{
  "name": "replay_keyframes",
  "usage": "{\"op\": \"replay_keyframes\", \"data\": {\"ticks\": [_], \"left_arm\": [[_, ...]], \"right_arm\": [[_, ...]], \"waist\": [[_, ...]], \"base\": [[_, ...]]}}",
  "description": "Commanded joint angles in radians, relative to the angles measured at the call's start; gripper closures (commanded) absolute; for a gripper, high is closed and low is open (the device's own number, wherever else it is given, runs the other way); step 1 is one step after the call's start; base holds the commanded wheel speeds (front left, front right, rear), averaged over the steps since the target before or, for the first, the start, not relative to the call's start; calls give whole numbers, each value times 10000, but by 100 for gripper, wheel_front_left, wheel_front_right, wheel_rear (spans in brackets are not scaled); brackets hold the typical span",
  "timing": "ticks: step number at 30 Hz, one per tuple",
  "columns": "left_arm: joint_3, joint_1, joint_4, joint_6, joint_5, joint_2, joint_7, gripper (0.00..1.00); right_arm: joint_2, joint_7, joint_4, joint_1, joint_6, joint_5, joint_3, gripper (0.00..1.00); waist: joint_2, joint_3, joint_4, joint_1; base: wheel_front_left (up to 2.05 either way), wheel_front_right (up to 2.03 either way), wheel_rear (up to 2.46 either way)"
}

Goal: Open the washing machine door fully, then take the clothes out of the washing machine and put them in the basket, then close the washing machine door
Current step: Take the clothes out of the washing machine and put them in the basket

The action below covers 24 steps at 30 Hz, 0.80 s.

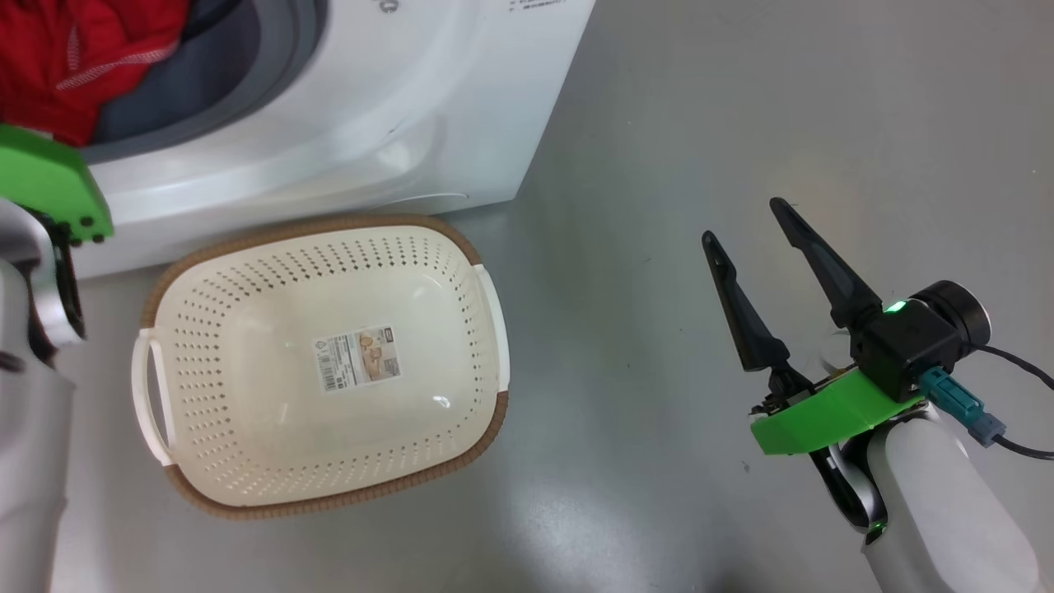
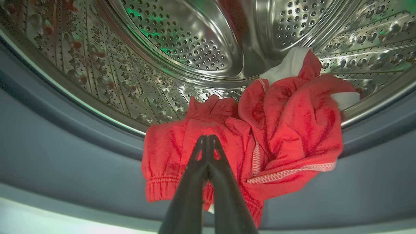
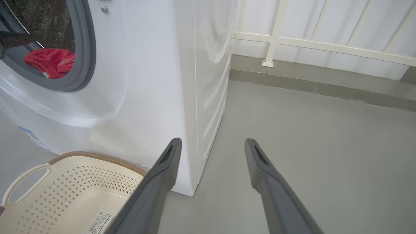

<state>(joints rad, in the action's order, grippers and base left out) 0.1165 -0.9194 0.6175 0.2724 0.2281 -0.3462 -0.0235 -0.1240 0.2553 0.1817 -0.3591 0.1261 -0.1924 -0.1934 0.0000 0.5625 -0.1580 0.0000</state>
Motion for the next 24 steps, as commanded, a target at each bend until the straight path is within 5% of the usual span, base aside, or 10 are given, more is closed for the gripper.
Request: {"op": "replay_keyframes", "data": {"ticks": [1, 4, 5, 6, 7, 8, 24], "left_arm": [[-341, 331, -316, -80, 192, -339, 243, 100], [-530, 581, -525, -224, 512, -186, 842, 100], [-601, 676, -620, -291, 641, -117, 1064, 86], [-637, 790, -693, -347, 732, -59, 1226, 56], [-640, 907, -777, -432, 804, -16, 1352, 9], [-706, 1006, -869, -477, 925, 55, 1508, 0], [-455, 3278, -2011, -1216, 1422, 566, 2539, 0]], "right_arm": [[-3, 65, -188, -57, 46, -65, -118, 0], [15, 65, -182, -43, 46, -63, -80, 0], [19, 65, -179, -31, 46, -65, -61, 0], [20, 65, -164, -14, 46, -64, -41, 0], [22, 65, -154, 0, 46, -58, -28, 0], [24, 65, -152, 6, 46, -55, -15, 0], [76, 65, -22, 522, 46, -22, 57, 0]], "waist": [[0, -89, 30, 0], [0, -216, 67, 0], [0, -271, 87, 0], [0, -333, 113, 0], [0, -383, 136, 0], [0, -440, 161, 0], [0, -2023, 348, 0]], "base": [[0, 0, 0], [0, 0, 0], [0, 0, 0], [0, 0, 0], [0, 0, 0], [0, 0, 0], [0, 0, 0]]}}
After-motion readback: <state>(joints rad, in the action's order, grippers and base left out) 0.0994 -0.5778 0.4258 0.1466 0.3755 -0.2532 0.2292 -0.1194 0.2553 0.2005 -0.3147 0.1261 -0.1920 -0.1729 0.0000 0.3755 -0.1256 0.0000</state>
